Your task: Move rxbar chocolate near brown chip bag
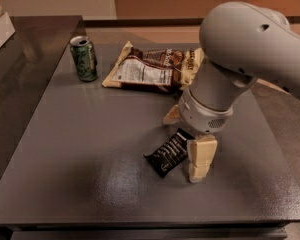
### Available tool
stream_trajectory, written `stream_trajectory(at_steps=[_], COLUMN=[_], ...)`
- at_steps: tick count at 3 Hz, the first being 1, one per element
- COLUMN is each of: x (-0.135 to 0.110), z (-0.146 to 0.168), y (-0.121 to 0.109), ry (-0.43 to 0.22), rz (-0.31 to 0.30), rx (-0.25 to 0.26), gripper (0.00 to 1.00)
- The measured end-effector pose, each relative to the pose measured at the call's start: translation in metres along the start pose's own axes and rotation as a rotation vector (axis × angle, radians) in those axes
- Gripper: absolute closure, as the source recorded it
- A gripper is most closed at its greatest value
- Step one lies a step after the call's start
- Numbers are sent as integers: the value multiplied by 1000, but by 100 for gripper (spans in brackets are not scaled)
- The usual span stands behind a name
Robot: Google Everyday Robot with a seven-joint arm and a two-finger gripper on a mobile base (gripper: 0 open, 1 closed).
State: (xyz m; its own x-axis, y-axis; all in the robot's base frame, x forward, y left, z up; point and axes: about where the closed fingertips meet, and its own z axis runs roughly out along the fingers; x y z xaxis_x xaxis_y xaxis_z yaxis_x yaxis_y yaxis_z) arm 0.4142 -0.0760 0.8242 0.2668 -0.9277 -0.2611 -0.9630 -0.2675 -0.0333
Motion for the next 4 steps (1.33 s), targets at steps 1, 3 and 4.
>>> stream_trajectory(at_steps=[1,3,4], x=[2,13,23], z=[-3,-35,-62], y=[0,-14,-30], ry=[-14,-62,-70], rz=[5,65,119], rx=[1,56,114], gripper=[41,88,100])
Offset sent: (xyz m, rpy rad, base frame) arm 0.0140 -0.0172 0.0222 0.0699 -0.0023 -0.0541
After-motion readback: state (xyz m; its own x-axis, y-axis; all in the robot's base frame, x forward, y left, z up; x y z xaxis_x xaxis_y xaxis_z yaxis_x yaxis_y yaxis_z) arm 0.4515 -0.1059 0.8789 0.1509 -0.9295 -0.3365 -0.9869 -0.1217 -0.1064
